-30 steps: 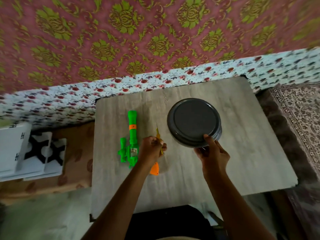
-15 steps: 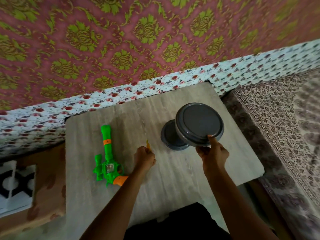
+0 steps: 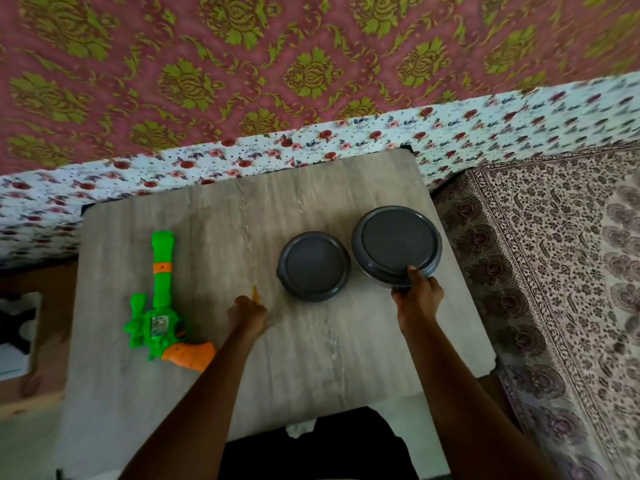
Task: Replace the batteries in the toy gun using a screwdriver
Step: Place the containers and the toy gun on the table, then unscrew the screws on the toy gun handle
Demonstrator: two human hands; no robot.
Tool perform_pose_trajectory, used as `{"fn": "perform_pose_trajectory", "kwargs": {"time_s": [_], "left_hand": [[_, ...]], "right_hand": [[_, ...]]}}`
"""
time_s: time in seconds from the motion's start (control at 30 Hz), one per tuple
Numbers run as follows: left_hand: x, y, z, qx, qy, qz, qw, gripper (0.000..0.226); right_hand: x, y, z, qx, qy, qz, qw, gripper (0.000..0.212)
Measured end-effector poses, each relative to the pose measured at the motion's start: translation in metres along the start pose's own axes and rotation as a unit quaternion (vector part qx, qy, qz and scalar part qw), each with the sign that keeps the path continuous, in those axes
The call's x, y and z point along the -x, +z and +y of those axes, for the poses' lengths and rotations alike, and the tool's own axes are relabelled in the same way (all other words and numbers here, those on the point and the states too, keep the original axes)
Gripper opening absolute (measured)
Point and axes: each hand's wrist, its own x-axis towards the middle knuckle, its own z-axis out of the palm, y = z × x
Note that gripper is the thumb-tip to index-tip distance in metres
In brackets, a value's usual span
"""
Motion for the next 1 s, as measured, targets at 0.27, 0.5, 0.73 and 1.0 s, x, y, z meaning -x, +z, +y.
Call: {"fn": "perform_pose_trajectory", "kwargs": {"time_s": [0.27,0.5,0.73,1.0], "left_hand": [[0.004,0.012,0.004,-0.014,0.007,0.057,0.998,0.019],[0.018,0.016,-0.004,0.006,0.052,0.066,0.996,0.02],[0.043,0.002,-0.023,0.085,0.121,0.035,0.988,0.016],[0.051,-0.02,-0.052,0.116,0.214,0.096,0.965,0.016]], "right_hand": [[-0.034,-0.006,-0.002,0.029,0.025,0.024,0.999,0.047],[-0.051,-0.017,0.002,0.103,0.02,0.08,0.991,0.037],[-0.032,-0.042,0.023,0.158,0.008,0.091,0.983,0.016],[0.055,-0.048,0.116,0.37,-0.14,-0.077,0.915,0.015]]}}
